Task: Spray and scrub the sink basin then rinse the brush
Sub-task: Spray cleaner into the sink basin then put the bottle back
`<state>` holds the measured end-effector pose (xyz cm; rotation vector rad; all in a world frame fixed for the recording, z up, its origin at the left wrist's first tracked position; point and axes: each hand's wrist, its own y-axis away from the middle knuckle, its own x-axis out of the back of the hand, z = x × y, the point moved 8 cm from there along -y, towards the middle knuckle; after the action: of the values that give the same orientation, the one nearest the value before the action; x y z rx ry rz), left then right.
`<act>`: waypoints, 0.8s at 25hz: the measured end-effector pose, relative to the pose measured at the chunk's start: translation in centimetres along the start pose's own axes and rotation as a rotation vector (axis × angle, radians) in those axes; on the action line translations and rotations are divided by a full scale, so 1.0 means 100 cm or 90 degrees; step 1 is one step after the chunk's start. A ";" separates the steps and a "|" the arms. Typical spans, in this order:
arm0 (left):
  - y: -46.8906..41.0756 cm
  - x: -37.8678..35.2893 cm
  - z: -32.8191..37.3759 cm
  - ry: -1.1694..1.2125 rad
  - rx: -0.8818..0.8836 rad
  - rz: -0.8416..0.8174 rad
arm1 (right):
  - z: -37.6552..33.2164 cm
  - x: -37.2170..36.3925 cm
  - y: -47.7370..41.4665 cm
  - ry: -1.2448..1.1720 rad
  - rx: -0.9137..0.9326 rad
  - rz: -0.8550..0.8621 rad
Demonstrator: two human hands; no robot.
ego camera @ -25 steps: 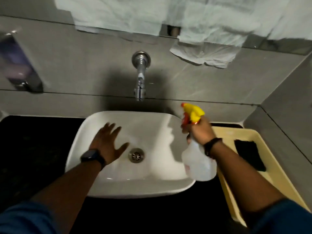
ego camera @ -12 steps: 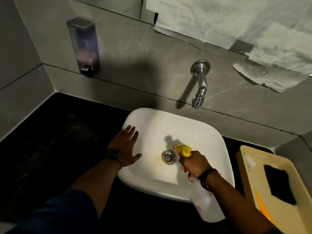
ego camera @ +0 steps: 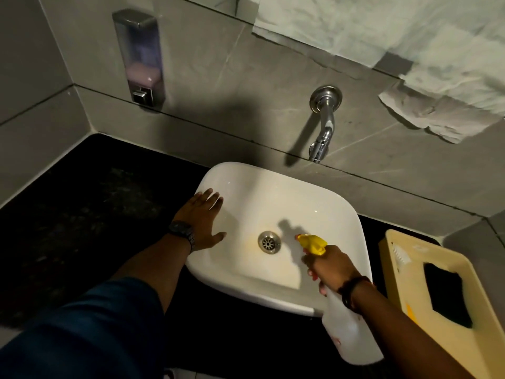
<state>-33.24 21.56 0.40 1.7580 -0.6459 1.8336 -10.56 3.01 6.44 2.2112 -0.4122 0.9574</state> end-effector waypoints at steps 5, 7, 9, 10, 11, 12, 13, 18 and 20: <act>-0.001 -0.002 -0.002 0.006 0.009 -0.004 | -0.038 -0.031 0.001 -0.012 0.042 -0.031; -0.001 -0.003 -0.002 0.002 0.010 -0.002 | -0.047 -0.027 -0.006 -0.039 0.043 0.003; -0.001 -0.004 -0.003 -0.003 0.011 0.002 | -0.047 -0.014 -0.015 -0.047 0.030 0.044; -0.002 -0.005 -0.003 -0.003 0.011 0.004 | -0.045 -0.007 -0.019 -0.037 0.029 0.064; -0.002 -0.006 -0.003 -0.002 0.012 0.007 | -0.042 0.000 -0.022 -0.022 0.028 0.077; -0.002 -0.006 -0.003 -0.001 0.014 0.009 | -0.038 0.005 -0.024 -0.010 0.024 0.083; -0.003 -0.006 -0.003 -0.002 0.013 0.010 | -0.033 0.008 -0.026 -0.002 0.016 0.082; -0.004 -0.006 -0.004 0.005 0.012 0.017 | -0.010 0.007 -0.030 0.028 -0.025 0.034; -0.003 -0.006 -0.004 0.003 0.007 0.016 | -0.011 0.000 -0.032 0.036 -0.014 0.007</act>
<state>-33.28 22.04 -0.24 1.7605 -0.6606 1.8610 -9.46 6.08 5.53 2.1588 -0.4085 1.0138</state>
